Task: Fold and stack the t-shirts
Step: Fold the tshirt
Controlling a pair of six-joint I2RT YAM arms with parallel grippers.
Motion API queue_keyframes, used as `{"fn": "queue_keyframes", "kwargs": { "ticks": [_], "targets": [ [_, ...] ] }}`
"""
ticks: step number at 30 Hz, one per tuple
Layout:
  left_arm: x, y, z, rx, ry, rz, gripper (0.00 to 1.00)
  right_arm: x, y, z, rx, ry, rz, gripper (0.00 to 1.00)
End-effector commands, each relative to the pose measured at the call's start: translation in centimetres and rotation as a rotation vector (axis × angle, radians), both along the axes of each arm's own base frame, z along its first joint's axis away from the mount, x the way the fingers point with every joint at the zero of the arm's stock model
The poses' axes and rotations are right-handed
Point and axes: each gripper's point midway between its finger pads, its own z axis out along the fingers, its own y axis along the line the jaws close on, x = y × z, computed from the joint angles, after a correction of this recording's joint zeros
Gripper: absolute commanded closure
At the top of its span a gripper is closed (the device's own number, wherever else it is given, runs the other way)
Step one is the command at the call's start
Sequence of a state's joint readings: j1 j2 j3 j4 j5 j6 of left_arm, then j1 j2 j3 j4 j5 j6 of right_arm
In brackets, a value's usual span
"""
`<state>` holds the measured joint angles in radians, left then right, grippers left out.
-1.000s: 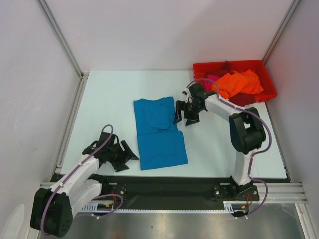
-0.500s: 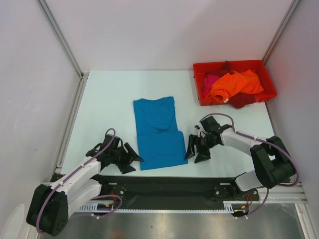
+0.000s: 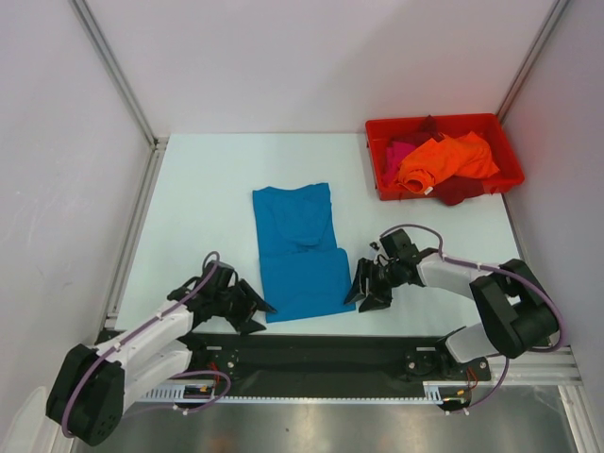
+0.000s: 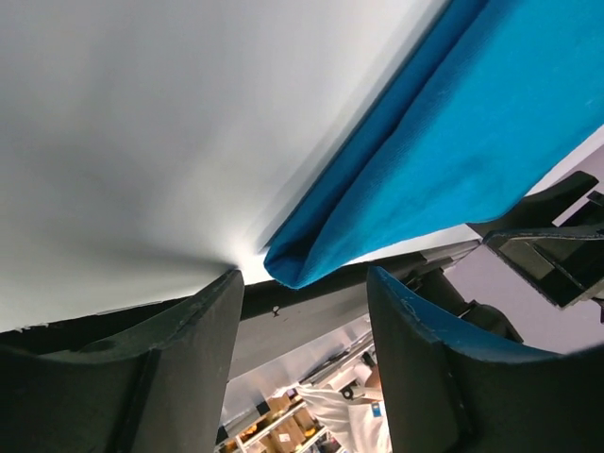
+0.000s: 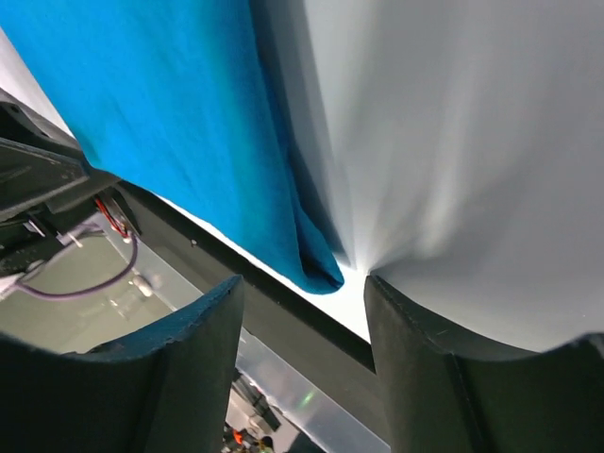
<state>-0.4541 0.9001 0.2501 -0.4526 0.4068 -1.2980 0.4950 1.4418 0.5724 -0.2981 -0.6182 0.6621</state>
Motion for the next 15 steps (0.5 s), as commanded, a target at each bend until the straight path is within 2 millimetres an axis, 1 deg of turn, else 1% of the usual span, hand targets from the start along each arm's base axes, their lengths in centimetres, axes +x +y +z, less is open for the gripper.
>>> {"fn": "queue_keyframes", "kwargs": {
  "ticks": [1, 5, 8, 9, 11, 13, 14, 15],
  "targets": [
    [-1.6, 2.5, -3.5, 0.159, 0.081, 0.039, 0.39, 0.3, 0.0, -0.5, -0.009, -0.011, -0.035, 0.41],
    [-1.6, 2.9, -3.8, 0.186, 0.088, 0.038, 0.43, 0.0, -0.5, -0.9, -0.029, -0.009, -0.043, 0.42],
    [-1.6, 3.2, -4.2, 0.197, 0.083, 0.061, 0.49, -0.1, -0.6, -1.3, -0.037, -0.006, -0.044, 0.43],
    [-1.3, 3.1, -4.2, 0.187, 0.068, 0.068, 0.52, -0.1, -0.6, -1.4, -0.039, -0.006, -0.046, 0.44],
    [-1.2, 3.0, -4.3, 0.183, 0.062, 0.074, 0.55, 0.0, -0.7, -1.8, -0.045, -0.004, -0.054, 0.44],
    [-1.1, 3.0, -4.4, 0.186, 0.058, 0.07, 0.6, 0.0, -0.7, -2.3, -0.049, 0.005, -0.057, 0.47],
    [-0.8, 3.1, -4.3, 0.194, 0.047, 0.071, 0.64, 0.1, -0.4, -2.2, -0.034, 0.003, -0.054, 0.48],
    [-0.8, 3.2, -4.3, 0.203, 0.044, 0.059, 0.66, 0.0, -0.3, -2.3, -0.03, 0.01, -0.053, 0.5]
  ]
}}
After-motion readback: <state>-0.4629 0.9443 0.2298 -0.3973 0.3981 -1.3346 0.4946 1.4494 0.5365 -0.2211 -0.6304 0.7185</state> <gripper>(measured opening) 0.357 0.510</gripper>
